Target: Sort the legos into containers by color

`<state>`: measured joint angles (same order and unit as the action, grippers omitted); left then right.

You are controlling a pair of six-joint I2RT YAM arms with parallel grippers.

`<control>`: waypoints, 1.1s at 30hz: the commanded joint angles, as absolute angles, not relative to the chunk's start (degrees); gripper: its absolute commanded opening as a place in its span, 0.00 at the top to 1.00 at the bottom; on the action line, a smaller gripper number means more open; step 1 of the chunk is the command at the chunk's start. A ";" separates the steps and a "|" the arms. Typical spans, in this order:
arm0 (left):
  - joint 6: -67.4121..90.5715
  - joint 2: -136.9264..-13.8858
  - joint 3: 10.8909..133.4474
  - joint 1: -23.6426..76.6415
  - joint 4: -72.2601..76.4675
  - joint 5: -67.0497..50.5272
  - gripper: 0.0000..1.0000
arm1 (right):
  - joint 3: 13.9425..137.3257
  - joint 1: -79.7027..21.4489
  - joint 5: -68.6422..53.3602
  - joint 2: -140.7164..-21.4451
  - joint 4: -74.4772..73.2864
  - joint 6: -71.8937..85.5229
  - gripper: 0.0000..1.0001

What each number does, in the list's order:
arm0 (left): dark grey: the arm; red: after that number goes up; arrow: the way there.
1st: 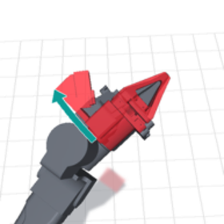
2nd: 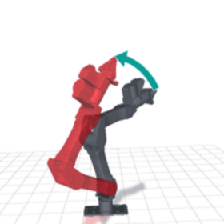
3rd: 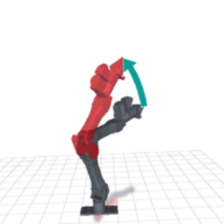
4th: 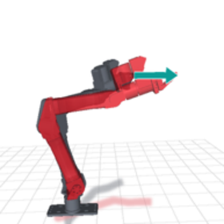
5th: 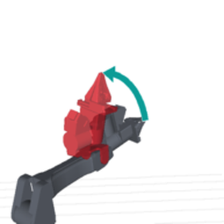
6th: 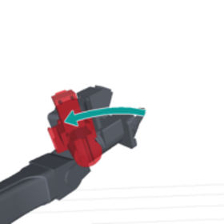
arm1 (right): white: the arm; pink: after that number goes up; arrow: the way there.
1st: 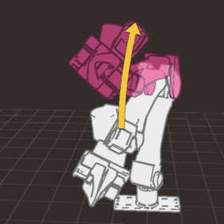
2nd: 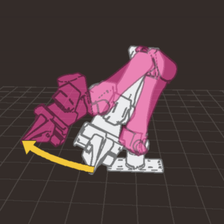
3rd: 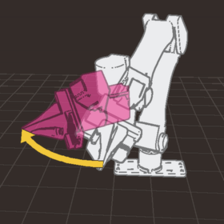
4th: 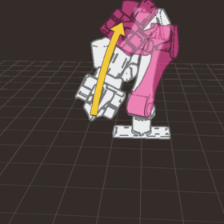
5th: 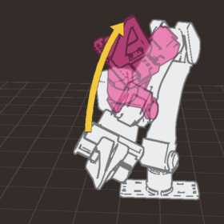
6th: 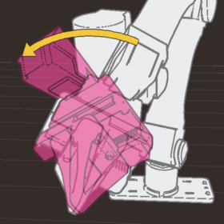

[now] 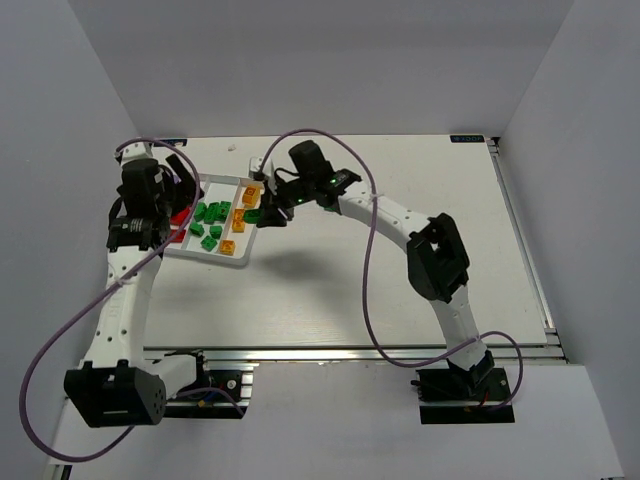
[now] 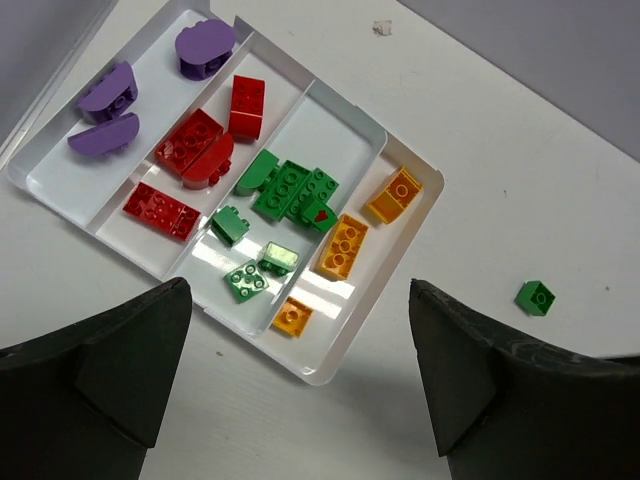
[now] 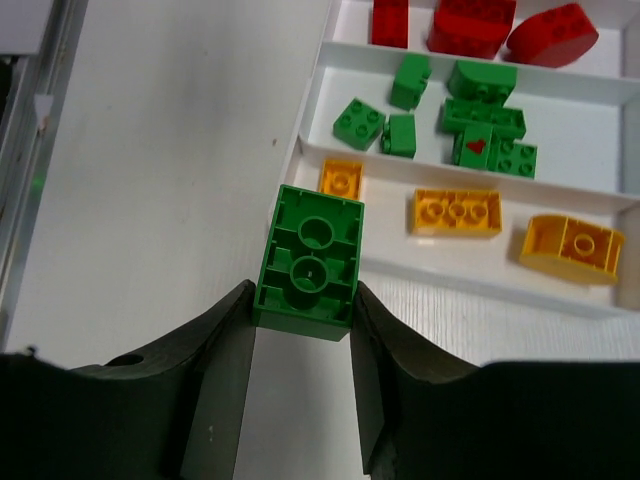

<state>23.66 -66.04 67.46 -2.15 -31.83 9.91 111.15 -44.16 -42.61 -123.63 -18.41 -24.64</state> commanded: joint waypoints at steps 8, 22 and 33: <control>28.21 -57.13 67.68 -2.46 -36.38 12.04 0.02 | 116.09 -52.38 -23.57 -133.22 13.00 -12.92 1.00; 29.79 -50.98 71.19 -2.46 -47.02 9.58 0.02 | 129.97 -57.92 -9.06 -150.98 23.11 -15.38 0.98; 32.34 -48.96 72.16 -2.46 -48.69 7.82 0.02 | 131.40 -57.66 -10.19 -153.64 28.74 -19.95 0.30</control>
